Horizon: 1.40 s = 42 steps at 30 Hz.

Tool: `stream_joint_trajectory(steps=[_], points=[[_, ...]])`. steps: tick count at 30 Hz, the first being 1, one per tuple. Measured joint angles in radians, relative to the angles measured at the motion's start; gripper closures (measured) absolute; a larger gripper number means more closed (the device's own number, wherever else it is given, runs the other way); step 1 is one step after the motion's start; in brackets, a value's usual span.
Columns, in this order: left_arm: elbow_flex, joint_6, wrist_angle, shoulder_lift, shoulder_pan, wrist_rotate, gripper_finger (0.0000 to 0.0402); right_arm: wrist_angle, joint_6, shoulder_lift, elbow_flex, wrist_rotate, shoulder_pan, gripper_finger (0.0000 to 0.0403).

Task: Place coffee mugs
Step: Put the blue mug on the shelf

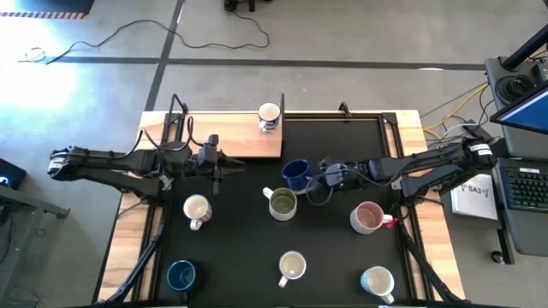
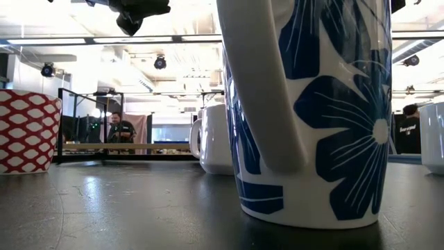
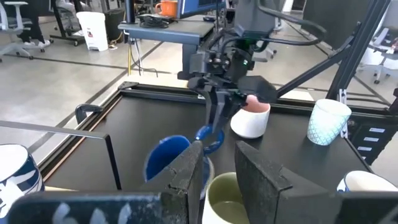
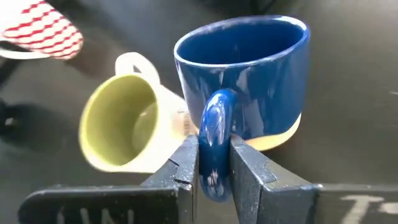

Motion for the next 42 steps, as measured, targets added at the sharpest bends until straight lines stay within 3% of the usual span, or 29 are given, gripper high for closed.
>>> stream_joint_trajectory(steps=[11,29,36,42], points=[[0.000,0.000,0.000,-0.020,0.000,0.000,0.0325,0.228,-0.124,0.058,0.000,0.064,0.012,0.0357],[-0.001,0.026,-0.001,-0.029,0.000,0.001,0.0325,0.784,-0.341,0.263,0.000,0.113,-0.024,0.0358],[-0.017,-0.022,-0.077,-0.030,0.000,0.002,0.0325,0.826,-0.352,0.317,0.000,0.107,-0.044,0.0358],[-0.131,-0.104,-0.084,-0.029,0.000,0.002,0.0325,0.784,-0.309,0.312,0.001,0.057,-0.042,0.0361]])
